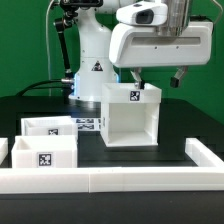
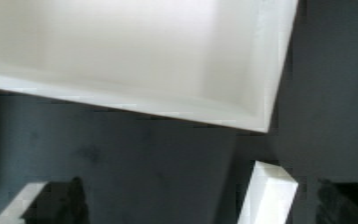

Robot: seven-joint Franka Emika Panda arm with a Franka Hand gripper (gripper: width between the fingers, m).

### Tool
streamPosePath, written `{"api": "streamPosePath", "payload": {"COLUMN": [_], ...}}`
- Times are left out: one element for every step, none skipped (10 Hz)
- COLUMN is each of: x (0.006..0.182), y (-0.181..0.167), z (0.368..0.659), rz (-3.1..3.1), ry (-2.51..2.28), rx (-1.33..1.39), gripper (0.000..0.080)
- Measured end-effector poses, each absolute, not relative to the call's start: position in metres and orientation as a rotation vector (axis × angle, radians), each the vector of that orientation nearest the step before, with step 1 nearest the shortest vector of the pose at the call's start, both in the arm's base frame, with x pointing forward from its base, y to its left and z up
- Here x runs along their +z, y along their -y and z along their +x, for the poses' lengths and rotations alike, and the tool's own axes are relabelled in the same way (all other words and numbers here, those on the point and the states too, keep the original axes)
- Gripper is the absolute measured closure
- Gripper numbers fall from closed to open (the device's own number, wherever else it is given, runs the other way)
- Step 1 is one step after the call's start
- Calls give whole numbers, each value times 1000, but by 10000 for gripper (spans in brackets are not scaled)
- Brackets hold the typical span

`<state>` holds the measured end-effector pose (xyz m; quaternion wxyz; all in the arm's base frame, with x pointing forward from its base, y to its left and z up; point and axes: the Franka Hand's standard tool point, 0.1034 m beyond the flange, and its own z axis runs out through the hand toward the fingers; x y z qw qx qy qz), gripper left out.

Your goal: Assemble drawer

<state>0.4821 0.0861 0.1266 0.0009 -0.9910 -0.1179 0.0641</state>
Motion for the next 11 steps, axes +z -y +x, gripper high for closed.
{"api": "streamPosePath", "payload": {"x": [133, 138, 139, 139, 135, 125, 116, 106, 98, 95, 95], "y": [-85, -86, -90, -93, -94, -92, -92, -92, -92, -92, -92], "z": [473, 462, 451, 438, 428, 417, 410, 406, 404, 404, 404], "rz": [-3120, -3124, -3133, -3141, -3142, -3140, -3137, -3132, -3127, -3125, -3125], "ry": [335, 342, 313, 293, 305, 309, 310, 311, 316, 318, 318], "rx": [198, 197, 194, 194, 174, 149, 135, 127, 119, 124, 125], "gripper": [150, 150, 150, 150, 150, 150, 150, 150, 150, 150, 150]}}
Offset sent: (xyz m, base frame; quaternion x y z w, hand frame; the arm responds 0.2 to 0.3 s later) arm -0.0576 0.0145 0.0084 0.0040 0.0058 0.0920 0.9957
